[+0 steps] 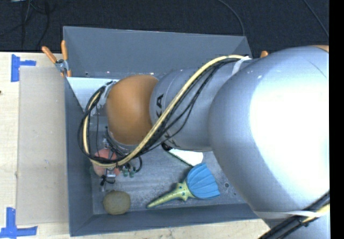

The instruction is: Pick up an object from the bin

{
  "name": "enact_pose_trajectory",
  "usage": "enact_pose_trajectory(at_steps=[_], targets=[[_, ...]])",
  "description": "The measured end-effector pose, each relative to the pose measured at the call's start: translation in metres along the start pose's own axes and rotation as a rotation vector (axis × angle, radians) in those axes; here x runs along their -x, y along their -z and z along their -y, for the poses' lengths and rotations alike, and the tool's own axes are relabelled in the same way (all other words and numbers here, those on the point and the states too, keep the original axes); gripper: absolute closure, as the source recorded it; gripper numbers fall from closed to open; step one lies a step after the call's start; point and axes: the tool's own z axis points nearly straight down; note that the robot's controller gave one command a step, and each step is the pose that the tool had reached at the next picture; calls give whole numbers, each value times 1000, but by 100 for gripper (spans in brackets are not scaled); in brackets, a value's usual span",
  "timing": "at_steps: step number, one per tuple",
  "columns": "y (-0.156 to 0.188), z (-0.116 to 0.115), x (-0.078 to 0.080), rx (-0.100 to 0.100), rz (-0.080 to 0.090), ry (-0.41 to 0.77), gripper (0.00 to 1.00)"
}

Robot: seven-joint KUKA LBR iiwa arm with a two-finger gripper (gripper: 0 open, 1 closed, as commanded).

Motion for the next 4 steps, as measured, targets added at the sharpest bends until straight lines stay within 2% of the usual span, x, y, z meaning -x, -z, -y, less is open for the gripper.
enact_pose_trajectory(at_steps=[1,2,3,4], targets=[[-26,-2,0,7,5,-22,0],[-9,11,0,1,1,-5,0],[-11,18,-1,6,1,-189,0],[-10,14,1,-4,1,-10,100]])
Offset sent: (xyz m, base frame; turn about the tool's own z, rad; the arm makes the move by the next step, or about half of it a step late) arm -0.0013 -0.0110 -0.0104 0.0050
